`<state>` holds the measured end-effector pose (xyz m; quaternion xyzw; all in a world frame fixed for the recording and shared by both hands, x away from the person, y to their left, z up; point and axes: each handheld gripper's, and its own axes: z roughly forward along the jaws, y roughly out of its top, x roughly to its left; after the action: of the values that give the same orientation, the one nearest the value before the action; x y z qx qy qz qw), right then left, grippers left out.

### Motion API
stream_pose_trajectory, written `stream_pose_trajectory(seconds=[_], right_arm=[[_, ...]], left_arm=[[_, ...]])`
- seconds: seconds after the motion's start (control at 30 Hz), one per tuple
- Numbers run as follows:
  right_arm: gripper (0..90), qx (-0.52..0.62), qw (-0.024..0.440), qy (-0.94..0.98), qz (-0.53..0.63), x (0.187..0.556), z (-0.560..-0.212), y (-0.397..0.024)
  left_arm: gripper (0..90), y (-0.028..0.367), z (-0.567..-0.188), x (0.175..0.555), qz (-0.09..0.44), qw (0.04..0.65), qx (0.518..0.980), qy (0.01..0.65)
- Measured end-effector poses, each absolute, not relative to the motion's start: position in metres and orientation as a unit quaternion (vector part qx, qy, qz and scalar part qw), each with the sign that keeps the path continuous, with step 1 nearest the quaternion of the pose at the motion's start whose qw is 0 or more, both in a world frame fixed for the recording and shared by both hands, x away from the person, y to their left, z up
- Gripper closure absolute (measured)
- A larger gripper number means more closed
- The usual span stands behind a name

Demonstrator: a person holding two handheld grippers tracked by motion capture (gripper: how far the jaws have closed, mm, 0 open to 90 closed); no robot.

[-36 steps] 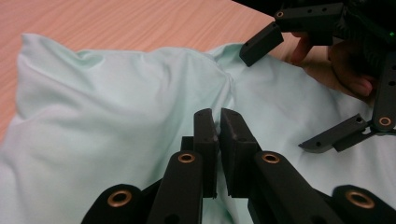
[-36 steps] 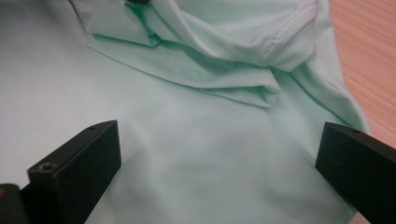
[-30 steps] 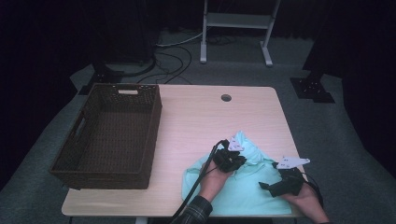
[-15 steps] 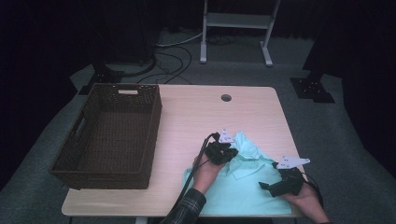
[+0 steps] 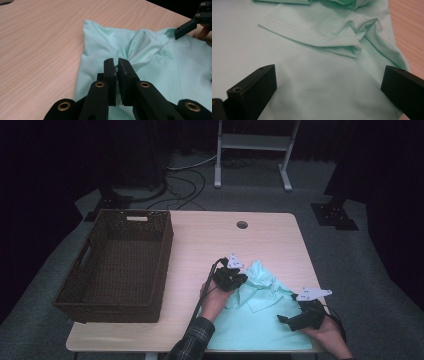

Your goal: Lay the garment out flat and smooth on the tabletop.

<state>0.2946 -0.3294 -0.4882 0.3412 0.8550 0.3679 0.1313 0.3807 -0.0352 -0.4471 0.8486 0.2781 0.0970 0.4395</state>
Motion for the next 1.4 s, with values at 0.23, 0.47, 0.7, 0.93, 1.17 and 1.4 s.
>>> stream_pose_trajectory(seconds=[0.23, 0.47, 0.7, 0.93, 1.17, 1.4], right_arm=[[0.0, 0.341, 0.131, 0.855, 0.368, 0.295, -0.488, -0.330], [0.0, 0.343, 0.129, 0.854, 0.369, 0.295, -0.488, -0.330], [0.0, 0.344, 0.129, 0.853, 0.370, 0.295, -0.488, -0.330], [0.0, 0.343, 0.128, 0.854, 0.371, 0.295, -0.488, -0.330], [0.0, 0.344, 0.126, 0.853, 0.371, 0.295, -0.488, -0.330], [0.0, 0.344, 0.126, 0.853, 0.371, 0.295, -0.488, -0.331]], left_arm=[[85.8, -0.027, -0.448, 0.388, 0.102, 0.446, 0.842, 0.285], [85.8, -0.018, -0.449, 0.395, 0.108, 0.447, 0.838, 0.293], [85.8, -0.009, -0.449, 0.406, 0.111, 0.448, 0.833, 0.305], [85.8, -0.001, -0.448, 0.416, 0.113, 0.452, 0.827, 0.314], [85.8, 0.005, -0.445, 0.425, 0.119, 0.454, 0.823, 0.320], [85.7, 0.012, -0.442, 0.433, 0.126, 0.453, 0.820, 0.325]])
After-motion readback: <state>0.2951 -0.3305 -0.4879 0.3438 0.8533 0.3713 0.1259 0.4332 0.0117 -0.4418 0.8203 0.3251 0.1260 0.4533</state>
